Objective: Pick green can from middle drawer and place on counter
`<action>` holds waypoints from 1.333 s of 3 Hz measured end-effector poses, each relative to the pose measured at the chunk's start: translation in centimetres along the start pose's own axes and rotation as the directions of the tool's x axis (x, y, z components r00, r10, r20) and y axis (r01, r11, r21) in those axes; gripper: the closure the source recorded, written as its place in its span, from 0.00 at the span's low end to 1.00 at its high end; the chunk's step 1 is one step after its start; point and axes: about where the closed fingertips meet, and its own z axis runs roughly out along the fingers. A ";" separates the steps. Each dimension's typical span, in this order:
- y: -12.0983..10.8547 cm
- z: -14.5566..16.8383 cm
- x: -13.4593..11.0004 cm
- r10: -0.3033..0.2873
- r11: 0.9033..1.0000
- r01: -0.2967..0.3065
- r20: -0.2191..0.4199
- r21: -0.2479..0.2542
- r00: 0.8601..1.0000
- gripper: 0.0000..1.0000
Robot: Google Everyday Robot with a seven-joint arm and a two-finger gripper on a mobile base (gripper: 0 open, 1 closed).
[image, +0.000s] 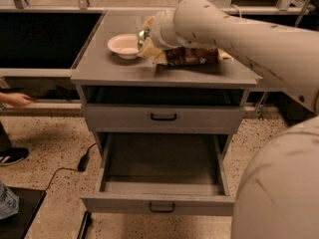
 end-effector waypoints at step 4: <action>2.7 2.9 3.5 0.060 0.991 -0.053 0.052 -0.125 0.997 0.71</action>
Offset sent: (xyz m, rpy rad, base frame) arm 0.0647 -0.0112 -0.1059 0.1171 0.2472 0.2118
